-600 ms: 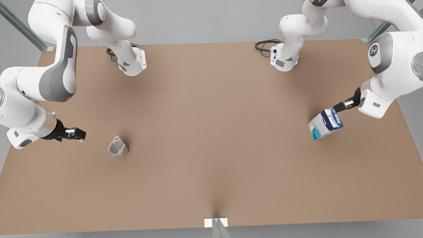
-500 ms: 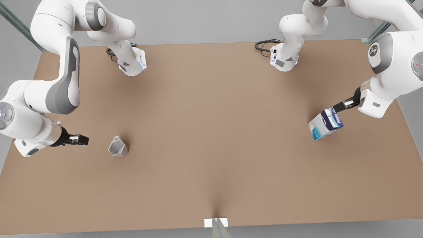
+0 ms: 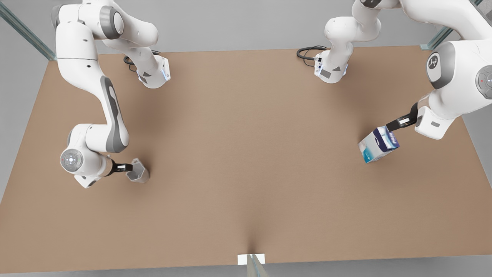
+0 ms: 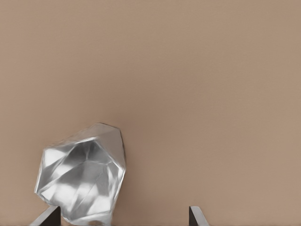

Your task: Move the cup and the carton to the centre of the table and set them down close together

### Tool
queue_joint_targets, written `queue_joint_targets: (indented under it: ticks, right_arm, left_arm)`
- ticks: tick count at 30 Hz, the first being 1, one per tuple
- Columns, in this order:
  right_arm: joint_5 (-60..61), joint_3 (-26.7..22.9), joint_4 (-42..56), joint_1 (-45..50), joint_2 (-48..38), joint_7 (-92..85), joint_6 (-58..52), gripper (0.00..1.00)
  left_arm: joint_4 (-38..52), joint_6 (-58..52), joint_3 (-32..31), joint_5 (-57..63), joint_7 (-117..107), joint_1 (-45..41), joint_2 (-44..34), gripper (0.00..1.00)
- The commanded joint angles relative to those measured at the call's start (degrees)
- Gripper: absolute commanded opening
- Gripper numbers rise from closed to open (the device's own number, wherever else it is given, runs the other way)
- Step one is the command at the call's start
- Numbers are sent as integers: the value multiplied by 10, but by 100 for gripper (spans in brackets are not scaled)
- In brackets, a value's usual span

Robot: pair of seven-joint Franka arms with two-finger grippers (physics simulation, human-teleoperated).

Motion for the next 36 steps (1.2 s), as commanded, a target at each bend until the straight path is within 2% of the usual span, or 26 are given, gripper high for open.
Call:
queue_joint_targets:
  ticks: [1,13,14,16,17,20,21,22,36]
  right_arm:
    - [0,0,0,0,2,0,0,100]
    - [3,1,6,2,62,0,6,100]
    - [3,1,7,2,63,0,6,69]
    - [4,1,10,1,68,0,6,56]
    - [4,1,12,1,71,0,6,44]
    - [17,1,18,2,83,0,7,38]
    - [18,1,18,2,85,0,7,26]
    - [18,1,18,4,85,1,7,21]
    - [34,3,41,4,77,-12,-2,21]
  left_arm:
    - [0,0,0,0,0,0,0,100]
    - [0,-1,1,0,1,3,4,100]
    - [0,0,0,0,1,3,4,100]
    - [0,-1,0,0,1,3,4,100]
    - [0,0,0,0,1,3,5,100]
    - [0,-1,1,0,1,3,5,100]
    - [0,-1,0,1,1,3,5,100]
    - [0,-1,0,1,1,3,6,100]
    - [0,0,1,2,1,4,11,100]
